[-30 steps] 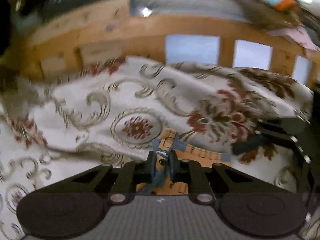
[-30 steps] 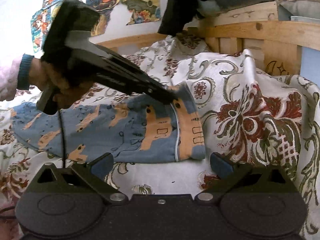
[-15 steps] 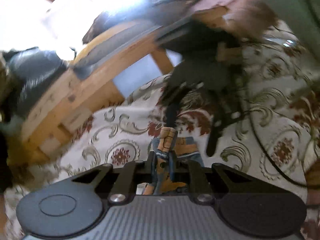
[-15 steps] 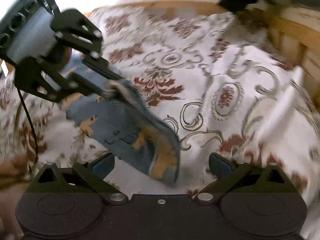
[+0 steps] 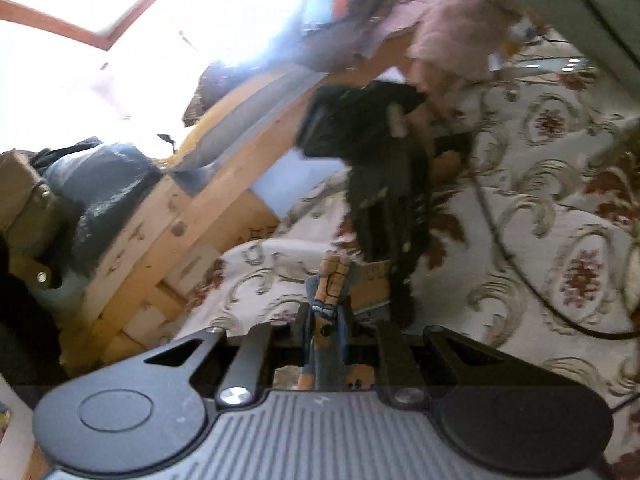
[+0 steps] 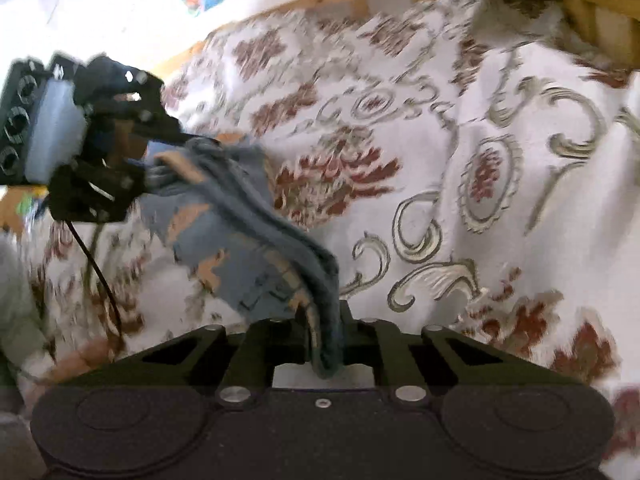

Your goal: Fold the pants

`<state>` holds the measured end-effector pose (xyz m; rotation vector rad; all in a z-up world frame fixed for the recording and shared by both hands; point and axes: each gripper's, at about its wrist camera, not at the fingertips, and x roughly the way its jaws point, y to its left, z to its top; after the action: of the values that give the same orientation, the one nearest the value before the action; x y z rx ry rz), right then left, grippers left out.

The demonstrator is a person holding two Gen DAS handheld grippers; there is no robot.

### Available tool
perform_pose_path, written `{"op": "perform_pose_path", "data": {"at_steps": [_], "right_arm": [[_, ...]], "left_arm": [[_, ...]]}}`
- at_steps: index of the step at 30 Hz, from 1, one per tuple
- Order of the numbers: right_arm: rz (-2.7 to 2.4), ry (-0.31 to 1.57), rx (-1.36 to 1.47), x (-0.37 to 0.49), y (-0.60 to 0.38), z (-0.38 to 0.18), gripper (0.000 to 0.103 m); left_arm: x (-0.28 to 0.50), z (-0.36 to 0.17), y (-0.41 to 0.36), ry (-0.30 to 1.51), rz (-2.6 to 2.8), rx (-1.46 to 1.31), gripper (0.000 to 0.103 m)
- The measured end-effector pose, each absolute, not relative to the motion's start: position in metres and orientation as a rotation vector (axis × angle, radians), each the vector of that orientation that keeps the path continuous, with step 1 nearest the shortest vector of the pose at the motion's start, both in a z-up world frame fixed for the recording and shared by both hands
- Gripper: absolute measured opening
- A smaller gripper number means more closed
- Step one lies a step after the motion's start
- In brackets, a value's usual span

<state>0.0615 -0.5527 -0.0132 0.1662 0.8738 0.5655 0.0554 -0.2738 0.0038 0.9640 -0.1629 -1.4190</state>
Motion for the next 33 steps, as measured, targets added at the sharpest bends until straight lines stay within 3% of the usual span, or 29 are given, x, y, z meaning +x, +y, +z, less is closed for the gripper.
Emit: {"op": "perform_pose_path", "data": {"at_steps": [3, 7, 13, 16, 18, 22, 26, 33], "right_arm": [[0.495, 0.819, 0.321, 0.048, -0.566, -0.003, 0.011], [0.369, 0.796, 0.519, 0.037, -0.578, -0.014, 0.01], [0.222, 0.804, 0.493, 0.033, -0.566, -0.023, 0.011], [0.176, 0.793, 0.481, 0.03, -0.558, -0.026, 0.011], [0.154, 0.782, 0.485, 0.029, -0.556, -0.027, 0.011], [0.088, 0.754, 0.521, 0.026, -0.548, -0.029, 0.012], [0.002, 0.72, 0.535, 0.02, -0.536, -0.023, 0.012], [-0.104, 0.609, 0.376, 0.015, -0.484, 0.006, 0.012]], "left_arm": [[0.072, 0.003, -0.283, -0.158, -1.373, 0.924, 0.014], [0.109, -0.008, -0.31, 0.006, -1.342, 0.807, 0.015], [0.146, -0.057, -0.355, 0.241, -1.294, 0.722, 0.019], [0.164, -0.062, -0.354, 0.321, -1.251, 0.608, 0.042], [0.176, -0.054, -0.344, 0.375, -1.225, 0.487, 0.046], [0.197, -0.036, -0.317, 0.525, -1.172, 0.25, 0.07], [0.208, -0.025, -0.29, 0.718, -1.166, 0.056, 0.084], [0.221, -0.021, -0.258, 0.973, -1.187, -0.282, 0.088]]}}
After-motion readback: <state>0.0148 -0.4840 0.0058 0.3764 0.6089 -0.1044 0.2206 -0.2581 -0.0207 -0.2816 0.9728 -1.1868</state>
